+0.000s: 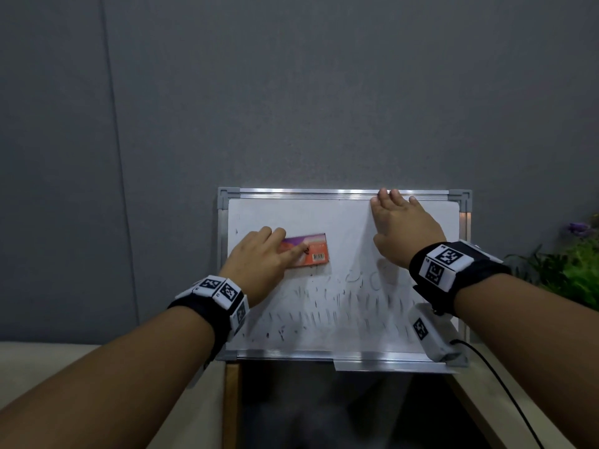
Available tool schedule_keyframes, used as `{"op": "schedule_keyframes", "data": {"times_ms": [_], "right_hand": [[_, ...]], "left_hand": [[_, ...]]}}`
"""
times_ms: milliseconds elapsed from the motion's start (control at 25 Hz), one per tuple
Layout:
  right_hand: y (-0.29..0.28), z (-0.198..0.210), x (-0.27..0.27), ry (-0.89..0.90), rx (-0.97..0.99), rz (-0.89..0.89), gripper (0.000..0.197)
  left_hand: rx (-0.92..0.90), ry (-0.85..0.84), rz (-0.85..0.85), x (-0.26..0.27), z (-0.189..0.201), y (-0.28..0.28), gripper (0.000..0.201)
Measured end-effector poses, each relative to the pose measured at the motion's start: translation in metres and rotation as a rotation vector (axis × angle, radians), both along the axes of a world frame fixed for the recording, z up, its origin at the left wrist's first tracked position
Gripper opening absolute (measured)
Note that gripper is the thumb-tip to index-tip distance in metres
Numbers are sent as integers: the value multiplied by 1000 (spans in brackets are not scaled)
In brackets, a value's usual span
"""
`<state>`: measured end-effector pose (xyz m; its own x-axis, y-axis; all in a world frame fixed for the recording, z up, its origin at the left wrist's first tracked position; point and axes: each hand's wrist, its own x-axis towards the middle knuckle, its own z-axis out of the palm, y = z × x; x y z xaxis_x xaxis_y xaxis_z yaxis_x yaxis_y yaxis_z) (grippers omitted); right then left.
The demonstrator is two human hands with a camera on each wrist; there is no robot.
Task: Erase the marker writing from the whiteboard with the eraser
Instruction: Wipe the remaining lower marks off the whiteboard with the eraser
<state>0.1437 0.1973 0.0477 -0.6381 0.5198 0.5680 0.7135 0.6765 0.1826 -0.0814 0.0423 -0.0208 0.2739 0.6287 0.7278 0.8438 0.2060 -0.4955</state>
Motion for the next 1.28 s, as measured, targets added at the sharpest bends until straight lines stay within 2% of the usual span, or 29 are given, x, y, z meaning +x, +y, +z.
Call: {"op": "schedule_keyframes", "data": {"times_ms": [80,160,320,440,600,680,840,920,1000,1200,1280], "right_hand": [[0,0,-1,0,4,-8,68],[0,0,-2,1,6,-12,68],[-1,1,-2,-7,13,-23,68],[-2,2,-2,-11,11,-33,68],[-3,2,-3,-16,14,-39,68],[-2,2,-3,-13,13,-43,68],[-2,2,-3,-7,14,-41,68],[-2,2,-3,-10,18,-37,68],[-1,2,-2,-13,18,-34,69],[0,2,-2,-17,25,-32,69],[0,2,-3,-15,25,-31,69]], "left_hand": [[58,-107,34,-1,9,-1,54],[71,-134,42,2,9,0,54],[-79,48,-30,5,-15,1,61],[-69,64,-23,6,-17,0,63],[117,-161,69,-1,7,-3,57],[122,-205,100,-5,9,-4,57],[28,-38,34,-6,-18,-8,52],[-3,-9,26,-8,-28,-11,54],[41,-54,51,-11,-27,-13,56],[196,-383,188,-20,4,-23,53],[188,-392,198,-23,2,-26,53]]}}
